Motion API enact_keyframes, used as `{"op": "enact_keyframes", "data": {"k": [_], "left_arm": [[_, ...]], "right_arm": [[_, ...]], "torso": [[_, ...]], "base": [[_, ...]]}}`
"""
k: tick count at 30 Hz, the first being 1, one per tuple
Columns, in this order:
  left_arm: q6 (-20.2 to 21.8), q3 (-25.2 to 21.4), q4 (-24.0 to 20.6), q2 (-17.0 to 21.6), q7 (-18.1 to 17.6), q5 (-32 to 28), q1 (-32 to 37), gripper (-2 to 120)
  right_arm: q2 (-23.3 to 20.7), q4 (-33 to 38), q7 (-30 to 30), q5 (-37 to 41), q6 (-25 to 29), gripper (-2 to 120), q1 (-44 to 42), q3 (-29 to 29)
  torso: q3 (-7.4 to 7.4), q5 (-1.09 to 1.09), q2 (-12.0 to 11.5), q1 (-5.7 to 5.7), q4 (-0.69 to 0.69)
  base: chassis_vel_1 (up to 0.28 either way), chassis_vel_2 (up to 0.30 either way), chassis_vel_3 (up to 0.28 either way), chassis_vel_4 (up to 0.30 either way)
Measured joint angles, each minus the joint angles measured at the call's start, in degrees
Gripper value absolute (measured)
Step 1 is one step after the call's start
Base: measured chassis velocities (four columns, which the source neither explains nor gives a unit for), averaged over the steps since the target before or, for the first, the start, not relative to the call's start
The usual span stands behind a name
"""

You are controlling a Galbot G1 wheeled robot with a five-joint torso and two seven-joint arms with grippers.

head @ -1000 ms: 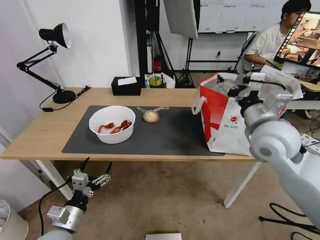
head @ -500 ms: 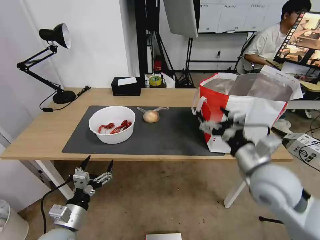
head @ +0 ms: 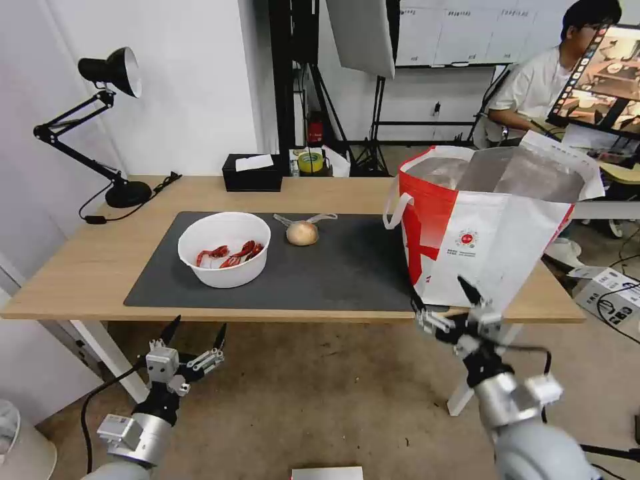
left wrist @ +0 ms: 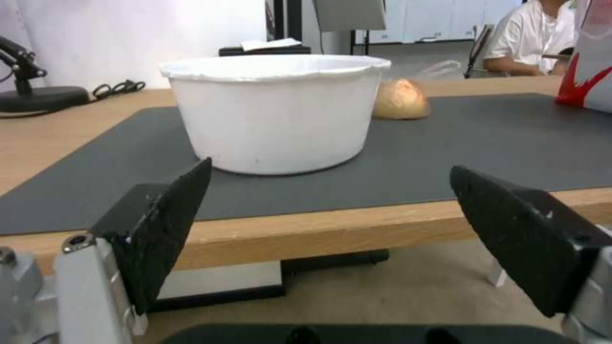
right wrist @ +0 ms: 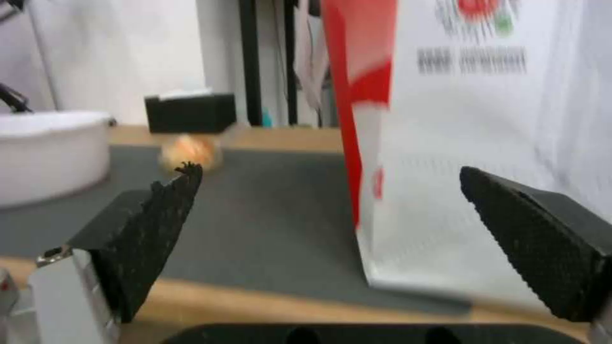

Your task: Pick up the trash from the table and place it into the takeout bag.

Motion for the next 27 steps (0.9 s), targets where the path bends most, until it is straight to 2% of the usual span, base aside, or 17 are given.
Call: {"op": "enact_keyframes", "data": {"k": [8,27], "left_arm": [[-0.8,0.5,1.1,-0.8,0.3,0.8,0.2,100],[-1.2,0.2,1.2,-1.4,1.0,1.1,0.9,100]], "right_arm": [[2.0,-4.6,0.4,-2.6,2.6,100,-1.3,-3.3],[2.2,-4.8,1.1,-3.0,2.0,100,-0.7,-5.0]], "torso": [[0.0,-0.01,0.0,0.0,0.01],[0.0,-0.01,0.0,0.0,0.01]], "base": [[0.0,0.0,0.0,0.0],[0.0,0.0,0.0,0.0]]}}
